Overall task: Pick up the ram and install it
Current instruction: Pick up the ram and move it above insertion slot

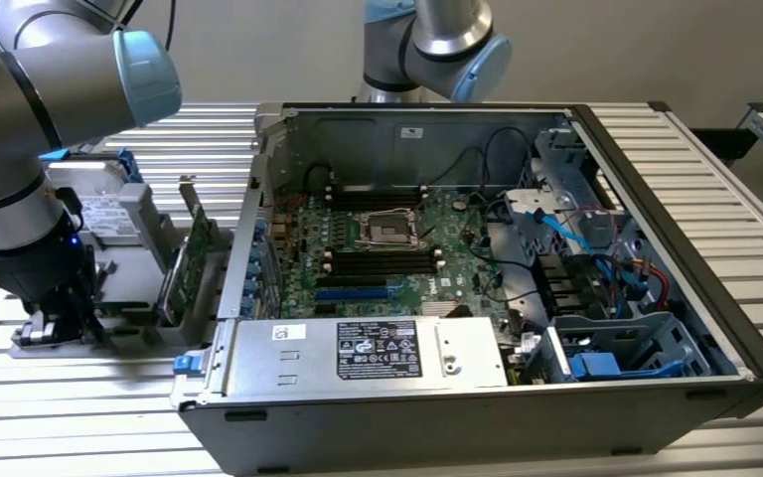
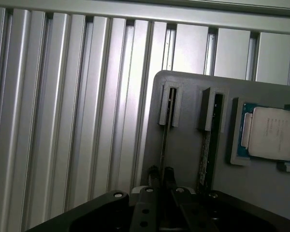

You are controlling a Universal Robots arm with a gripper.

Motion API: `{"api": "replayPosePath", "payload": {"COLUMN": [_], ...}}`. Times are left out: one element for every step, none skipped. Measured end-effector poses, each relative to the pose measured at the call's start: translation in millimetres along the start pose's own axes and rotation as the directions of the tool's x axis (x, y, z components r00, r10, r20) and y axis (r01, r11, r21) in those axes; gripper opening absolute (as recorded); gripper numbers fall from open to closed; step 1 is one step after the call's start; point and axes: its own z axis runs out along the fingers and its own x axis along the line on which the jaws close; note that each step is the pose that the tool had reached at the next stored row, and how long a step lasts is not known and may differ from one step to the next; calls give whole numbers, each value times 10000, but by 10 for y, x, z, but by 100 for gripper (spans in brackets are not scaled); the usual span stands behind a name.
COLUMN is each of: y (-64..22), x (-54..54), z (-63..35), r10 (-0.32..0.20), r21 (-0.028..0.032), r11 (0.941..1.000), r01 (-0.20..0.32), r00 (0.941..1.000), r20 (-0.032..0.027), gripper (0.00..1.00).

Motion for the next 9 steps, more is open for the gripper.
{"api": "replayPosePath", "payload": {"y": [0, 0, 0, 0, 0, 0, 0, 0, 0], "x": [0, 0, 0, 0, 0, 0, 0, 0, 0], "z": [0, 0, 0, 0, 0, 0, 0, 0, -1], "r10": [0, -1, 0, -1, 0, 0, 0, 0, 0], "r21": [0, 0, 0, 0, 0, 0, 0, 0, 3], "r11": [10000, 10000, 10000, 10000, 10000, 10000, 10000, 10000, 10000], "r01": [0, 1, 0, 1, 0, 0, 0, 0, 0], "r00": [10000, 10000, 10000, 10000, 10000, 10000, 10000, 10000, 10000], "r20": [0, 0, 0, 0, 0, 0, 0, 0, 2], "gripper": [14, 14, 14, 14, 14, 14, 14, 14, 14]}}
